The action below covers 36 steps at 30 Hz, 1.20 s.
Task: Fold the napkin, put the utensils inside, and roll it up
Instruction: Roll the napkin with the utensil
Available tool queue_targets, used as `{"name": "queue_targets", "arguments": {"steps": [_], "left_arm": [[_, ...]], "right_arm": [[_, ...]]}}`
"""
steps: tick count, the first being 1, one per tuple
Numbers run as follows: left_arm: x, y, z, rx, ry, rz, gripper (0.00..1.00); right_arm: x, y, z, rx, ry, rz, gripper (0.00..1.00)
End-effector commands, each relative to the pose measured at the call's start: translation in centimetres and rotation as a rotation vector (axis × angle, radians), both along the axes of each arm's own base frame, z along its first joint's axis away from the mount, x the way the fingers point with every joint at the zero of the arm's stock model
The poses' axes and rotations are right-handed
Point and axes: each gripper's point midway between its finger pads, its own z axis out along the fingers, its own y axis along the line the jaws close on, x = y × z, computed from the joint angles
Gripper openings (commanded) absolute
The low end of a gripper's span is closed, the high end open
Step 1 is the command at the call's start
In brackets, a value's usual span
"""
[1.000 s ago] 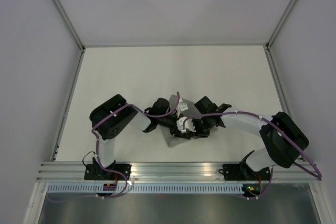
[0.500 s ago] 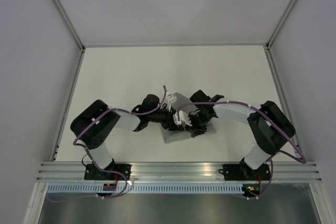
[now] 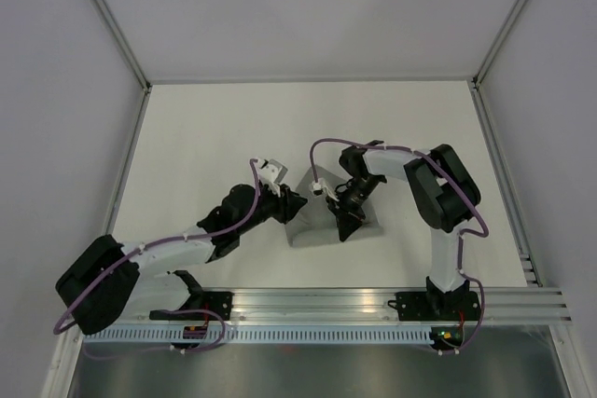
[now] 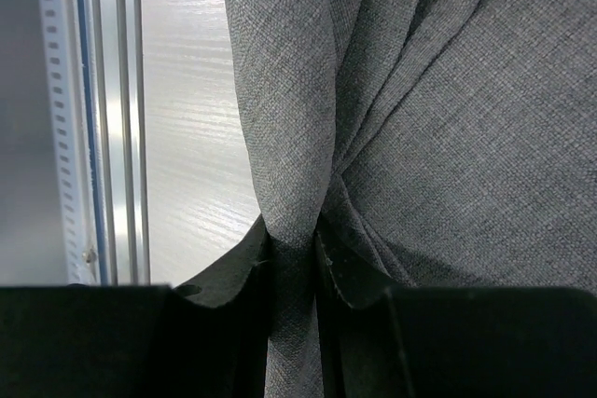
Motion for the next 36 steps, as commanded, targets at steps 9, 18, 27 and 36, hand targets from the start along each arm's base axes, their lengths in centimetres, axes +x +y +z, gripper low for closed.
{"name": "queue_targets", "arguments": {"steps": [9, 18, 27, 36], "left_arm": [[-4.9, -4.1, 0.4, 0.357, -0.416, -0.112, 0.40], [-8.2, -8.5, -4.8, 0.628, -0.581, -0.315, 0.44], [-8.2, -9.4, -8.0, 0.705, -0.620, -0.383, 0.62], [-8.4, -8.5, -11.6, 0.776, -0.547, -0.409, 0.49]], "right_arm": [[0.0, -2.3, -3.8, -0.161, 0.084, 0.020, 0.15], [0.8, -2.4, -4.5, -0.196, 0.096, -0.021, 0.14], [1.1, -2.4, -4.9, -0.213, 0.095, -0.033, 0.14], [1.1, -2.4, -5.1, -0.224, 0.118, -0.036, 0.14]]}}
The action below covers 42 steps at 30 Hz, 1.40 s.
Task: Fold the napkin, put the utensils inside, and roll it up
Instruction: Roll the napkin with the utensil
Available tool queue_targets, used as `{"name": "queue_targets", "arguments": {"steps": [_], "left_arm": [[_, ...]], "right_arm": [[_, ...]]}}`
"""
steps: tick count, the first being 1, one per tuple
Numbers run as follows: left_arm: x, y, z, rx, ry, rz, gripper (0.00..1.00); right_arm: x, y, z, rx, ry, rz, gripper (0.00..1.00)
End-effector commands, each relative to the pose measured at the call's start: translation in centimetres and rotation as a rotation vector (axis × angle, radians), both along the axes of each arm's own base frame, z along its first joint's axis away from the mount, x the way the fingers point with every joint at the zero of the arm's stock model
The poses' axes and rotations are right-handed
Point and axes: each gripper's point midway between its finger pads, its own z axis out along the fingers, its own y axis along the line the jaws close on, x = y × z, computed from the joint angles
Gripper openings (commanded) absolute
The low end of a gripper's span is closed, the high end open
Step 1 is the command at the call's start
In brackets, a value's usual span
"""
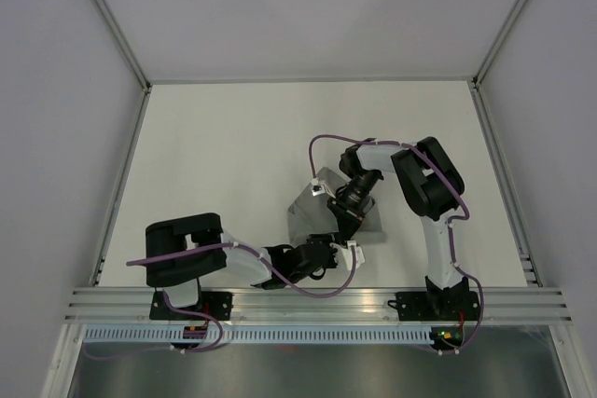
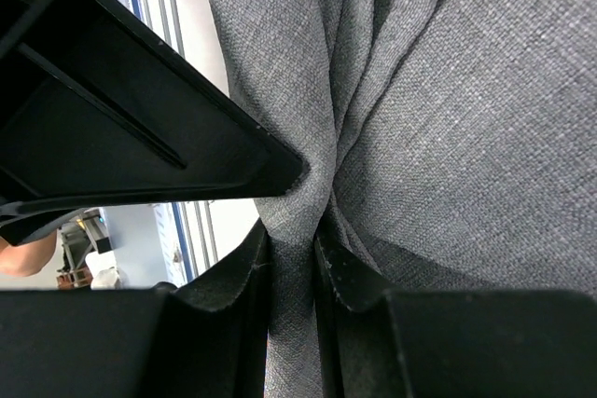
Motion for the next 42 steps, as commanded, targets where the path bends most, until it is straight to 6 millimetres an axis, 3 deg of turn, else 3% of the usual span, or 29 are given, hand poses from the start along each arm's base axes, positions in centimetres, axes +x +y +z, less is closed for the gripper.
{"name": "queue_targets", "arguments": {"steps": [1, 7, 8, 11, 18, 22, 29, 34, 40, 41, 42], "left_arm": [[-0.3, 0.5, -2.0, 0.063, 0.032, -0.010, 0.46], [-1.2, 1.5, -4.6, 0.116, 0.158, 0.006, 0.26], [-1.3, 1.5, -4.8, 0.115, 0.177, 0.012, 0.16], [-1.7, 1.8, -5.6, 0.138, 0.242, 0.016, 0.02], [-3.0, 1.6, -6.0, 0.123, 0.362, -0.031, 0.02], [-3.3, 1.8, -6.3, 0.116, 0.407, -0.029, 0.02], [-3.7, 1.8, -6.6, 0.089, 0.486, -0.010, 0.02], [-3.9, 2.0, -6.4, 0.008, 0.544, 0.051, 0.02], [-4.8, 2.7, -7.2, -0.070, 0.696, 0.119, 0.02], [-5.3, 2.8, -7.4, -0.071, 0.731, 0.117, 0.02], [-5.3, 2.9, -7.5, -0.084, 0.766, 0.135, 0.02]], "right_arm": [[2.2, -2.0, -4.9, -0.086, -0.153, 0.103, 0.14], [2.1, -2.0, -4.9, -0.087, -0.145, 0.103, 0.15], [2.2, -2.0, -4.9, -0.086, -0.146, 0.103, 0.16], [2.2, -1.9, -4.8, -0.084, -0.151, 0.100, 0.21], [3.1, -1.3, -3.1, -0.063, -0.214, 0.064, 0.46], [4.6, -0.5, -0.4, -0.024, -0.299, 0.014, 0.55], [9.7, 0.1, 3.2, -0.009, -0.466, -0.205, 0.59], [12.8, -0.8, 6.6, 0.078, -0.577, -0.334, 0.59], [14.0, -3.1, 8.8, 0.153, -0.735, -0.403, 0.60], [13.4, -3.5, 8.2, 0.147, -0.739, -0.401, 0.60], [13.2, -3.8, 9.1, 0.165, -0.779, -0.399, 0.60]]}}
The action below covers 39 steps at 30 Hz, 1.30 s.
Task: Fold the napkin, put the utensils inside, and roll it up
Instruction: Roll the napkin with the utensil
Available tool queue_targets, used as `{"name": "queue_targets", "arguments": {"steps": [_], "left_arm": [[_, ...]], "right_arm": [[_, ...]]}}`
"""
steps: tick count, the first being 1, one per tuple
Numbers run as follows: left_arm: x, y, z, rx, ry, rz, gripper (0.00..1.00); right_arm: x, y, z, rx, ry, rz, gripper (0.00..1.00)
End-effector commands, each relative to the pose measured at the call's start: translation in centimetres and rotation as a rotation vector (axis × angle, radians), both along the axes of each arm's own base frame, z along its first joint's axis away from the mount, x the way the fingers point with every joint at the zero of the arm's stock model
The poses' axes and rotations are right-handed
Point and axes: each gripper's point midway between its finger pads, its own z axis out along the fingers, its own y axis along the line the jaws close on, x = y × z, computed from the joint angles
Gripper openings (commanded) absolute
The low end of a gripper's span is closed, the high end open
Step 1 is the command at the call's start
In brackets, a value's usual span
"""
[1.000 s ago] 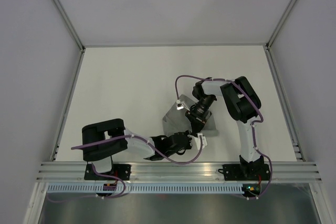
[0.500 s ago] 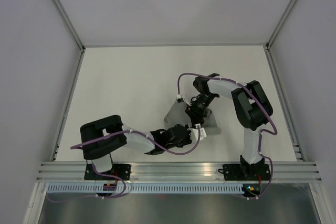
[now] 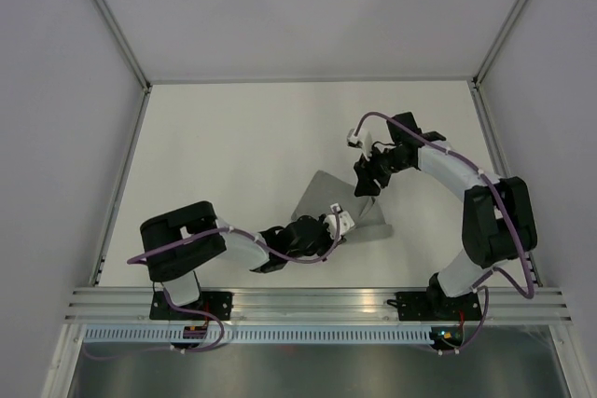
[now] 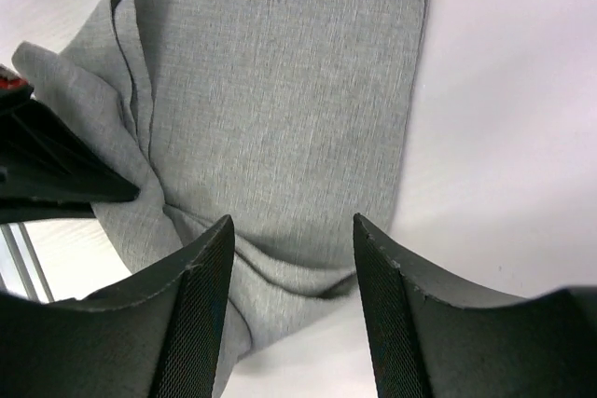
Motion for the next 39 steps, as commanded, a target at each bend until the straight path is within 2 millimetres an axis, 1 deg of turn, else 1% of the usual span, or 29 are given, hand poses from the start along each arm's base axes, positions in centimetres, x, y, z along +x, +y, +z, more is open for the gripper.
{"name": "queue_targets", "arguments": {"steps": [1, 2, 3, 4, 5, 6, 7, 8, 9, 10, 11, 12, 14, 15, 16, 17, 18, 19, 21, 22, 23, 24, 28, 31, 32, 33, 36, 37, 39], "left_arm": [[-5.7, 4.8, -7.7, 0.181, 0.379, -0.013, 0.02], [-6.0, 4.9, -7.9, 0.173, 0.416, -0.023, 0.02], [-6.2, 4.9, -7.8, 0.154, 0.452, -0.014, 0.02], [-6.2, 4.9, -7.8, 0.142, 0.474, -0.012, 0.02], [-6.6, 5.1, -7.9, 0.137, 0.511, -0.022, 0.02], [-6.3, 5.3, -7.9, 0.124, 0.547, -0.004, 0.02], [-6.4, 5.5, -7.9, 0.108, 0.594, -0.003, 0.02], [-6.8, 5.5, -7.9, 0.107, 0.605, -0.017, 0.02], [-6.4, 5.7, -7.9, 0.098, 0.634, 0.000, 0.02], [-6.6, 5.8, -8.0, 0.095, 0.658, -0.005, 0.02], [-6.5, 5.7, -7.8, 0.083, 0.683, -0.012, 0.02], [-6.6, 5.7, -7.8, 0.079, 0.703, -0.011, 0.02], [-6.8, 5.7, -8.1, 0.086, 0.732, -0.017, 0.02], [-6.8, 5.9, -8.3, 0.091, 0.750, -0.013, 0.02], [-7.0, 5.7, -8.4, 0.092, 0.770, -0.024, 0.02], [-7.1, 5.8, -8.6, 0.094, 0.788, -0.022, 0.02], [-7.1, 5.7, -8.6, 0.092, 0.804, -0.021, 0.02], [-7.4, 5.8, -9.0, 0.098, 0.824, -0.024, 0.02], [-7.4, 5.9, -9.1, 0.089, 0.845, -0.021, 0.02], [-7.5, 6.0, -9.4, 0.090, 0.860, -0.019, 0.02], [-7.5, 6.1, -9.4, 0.084, 0.869, -0.015, 0.02], [-7.3, 5.9, -9.3, 0.074, 0.870, -0.016, 0.02], [-7.3, 6.1, -9.5, 0.065, 0.891, -0.010, 0.02], [-7.3, 6.3, -9.6, 0.067, 0.904, -0.011, 0.02], [-7.2, 6.3, -9.5, 0.062, 0.905, -0.008, 0.02], [-7.2, 6.2, -9.4, 0.060, 0.907, -0.012, 0.02], [-7.1, 6.3, -9.0, 0.041, 0.913, -0.019, 0.02], [-7.0, 6.3, -8.8, 0.031, 0.917, -0.026, 0.02], [-6.9, 6.2, -8.3, 0.016, 0.918, -0.032, 0.02]], "right_arm": [[0.6, 0.2, 2.1, 0.053, -0.182, 0.028, 0.60], [-0.4, -0.2, 1.4, 0.049, -0.183, 0.035, 0.60], [-1.0, -0.4, 1.5, 0.054, -0.230, 0.052, 0.61], [-0.8, -0.3, 2.5, 0.062, -0.279, 0.066, 0.61], [-2.0, -0.5, 1.7, 0.059, -0.276, 0.087, 0.62], [-2.6, -0.7, 2.4, 0.068, -0.320, 0.115, 0.62], [-3.8, -0.8, 2.4, 0.074, -0.358, 0.160, 0.64], [-4.4, -0.9, 1.7, 0.072, -0.354, 0.184, 0.64], [-5.1, -0.9, 2.3, 0.079, -0.389, 0.209, 0.67], [-5.7, -1.0, 2.2, 0.082, -0.396, 0.222, 0.68], [-6.4, -1.2, 1.7, 0.079, -0.401, 0.246, 0.69], [-7.0, -1.0, 1.8, 0.079, -0.418, 0.267, 0.70], [-8.2, -1.1, 0.9, 0.057, -0.403, 0.301, 0.70], [-8.9, -0.7, 0.8, 0.054, -0.412, 0.334, 0.70], [-9.6, -0.6, 0.1, 0.044, -0.403, 0.349, 0.70], [-9.8, -0.8, -0.1, 0.016, -0.417, 0.352, 0.70], [-10.3, 0.0, -0.3, 0.013, -0.438, 0.384, 0.70], [-11.1, 0.0, -1.3, -0.006, -0.431, 0.392, 0.70], [-11.6, 0.8, -1.5, -0.029, -0.483, 0.419, 0.71], [-12.2, 0.7, -2.2, -0.040, -0.477, 0.427, 0.71], [-12.8, 1.2, -2.3, -0.042, -0.491, 0.451, 0.72], [-12.5, 1.1, -2.6, -0.065, -0.506, 0.448, 0.72], [-13.5, 1.2, -3.7, -0.092, -0.498, 0.481, 0.72], [-13.8, 1.3, -4.5, -0.117, -0.501, 0.498, 0.68], [-14.2, 1.4, -4.8, -0.122, -0.498, 0.513, 0.66], [-14.1, 1.5, -5.0, -0.128, -0.506, 0.513, 0.64], [-14.5, 1.4, -6.4, -0.170, -0.512, 0.537, 0.59], [-14.4, 1.3, -6.7, -0.188, -0.520, 0.537, 0.57], [-14.6, 1.4, -7.3, -0.201, -0.518, 0.551, 0.50]]}}
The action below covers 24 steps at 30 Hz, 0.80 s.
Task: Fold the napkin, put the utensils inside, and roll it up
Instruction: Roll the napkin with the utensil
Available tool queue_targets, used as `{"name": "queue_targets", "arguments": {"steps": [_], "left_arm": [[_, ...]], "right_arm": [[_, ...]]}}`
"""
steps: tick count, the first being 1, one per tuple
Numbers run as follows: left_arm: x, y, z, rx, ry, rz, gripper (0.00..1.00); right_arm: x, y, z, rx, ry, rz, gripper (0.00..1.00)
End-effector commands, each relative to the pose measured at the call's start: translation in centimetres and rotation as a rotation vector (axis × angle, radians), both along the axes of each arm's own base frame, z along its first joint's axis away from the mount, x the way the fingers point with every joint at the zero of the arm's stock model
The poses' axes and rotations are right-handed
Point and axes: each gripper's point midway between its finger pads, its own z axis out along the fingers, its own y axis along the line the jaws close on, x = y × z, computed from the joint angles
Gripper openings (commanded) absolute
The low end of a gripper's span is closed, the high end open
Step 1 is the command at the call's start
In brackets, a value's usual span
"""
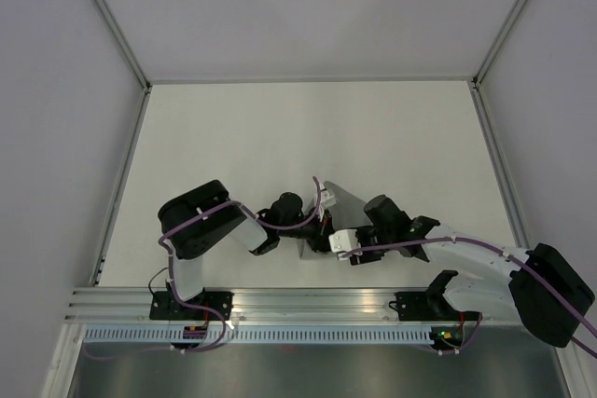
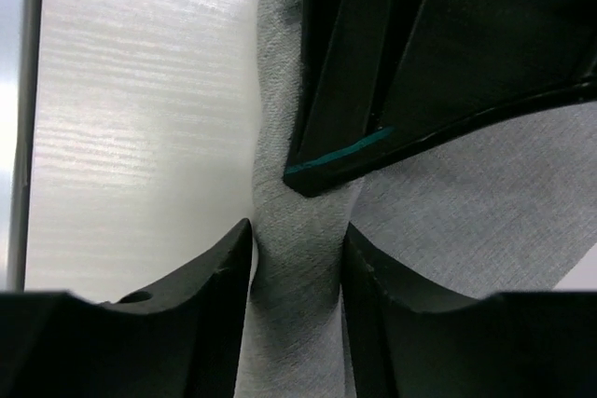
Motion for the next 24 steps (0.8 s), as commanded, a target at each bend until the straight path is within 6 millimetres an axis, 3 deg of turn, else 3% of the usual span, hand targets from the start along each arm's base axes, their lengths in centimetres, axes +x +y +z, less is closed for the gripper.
{"name": "queue_targets", "arguments": {"steps": [1, 4, 5, 8, 10, 16, 17, 19, 20, 21, 23, 24], "left_arm": [[-5.0, 6.2, -7.7, 0.310, 0.275, -0.029, 0.02], [-4.8, 6.0, -6.9, 0.284, 0.274, -0.039, 0.10], [-4.7, 5.8, -6.5, 0.270, 0.271, -0.041, 0.19], [-3.5, 5.2, -4.3, 0.213, 0.226, -0.027, 0.36], [-2.1, 4.9, -2.1, 0.162, 0.175, 0.001, 0.40], [3.0, 5.3, 2.0, 0.162, 0.019, 0.171, 0.41], [4.0, 5.3, 3.8, 0.139, -0.030, 0.213, 0.41], [6.4, 6.7, 4.3, 0.193, -0.087, 0.355, 0.41], [7.3, 7.1, 6.2, 0.169, -0.129, 0.406, 0.42], [9.1, 8.6, 6.4, 0.212, -0.168, 0.532, 0.42], [9.8, 10.6, 6.6, 0.261, -0.178, 0.630, 0.42], [10.9, 12.1, 8.2, 0.253, -0.222, 0.732, 0.42]], "right_arm": [[0.5, -0.1, -1.1, -0.034, -0.039, -0.016, 0.46], [0.6, -0.1, -1.5, -0.054, -0.027, -0.025, 0.34], [0.5, -0.2, -1.7, -0.061, -0.018, -0.032, 0.30], [0.4, -0.3, -2.0, -0.090, 0.016, -0.034, 0.23], [-0.1, -0.3, -2.2, -0.127, 0.070, -0.024, 0.19], [-1.7, -0.4, -3.0, -0.246, 0.275, -0.028, 0.14], [-1.8, -0.5, -3.1, -0.260, 0.294, -0.037, 0.14], [-1.8, -0.3, -3.6, -0.282, 0.341, -0.064, 0.14], [-1.6, 0.0, -3.4, -0.285, 0.355, -0.068, 0.13], [-1.7, 0.0, -3.6, -0.294, 0.378, -0.071, 0.13], [-1.9, 0.4, -3.9, -0.312, 0.448, -0.084, 0.14], [-2.0, 0.4, -4.0, -0.321, 0.473, -0.088, 0.14]]}}
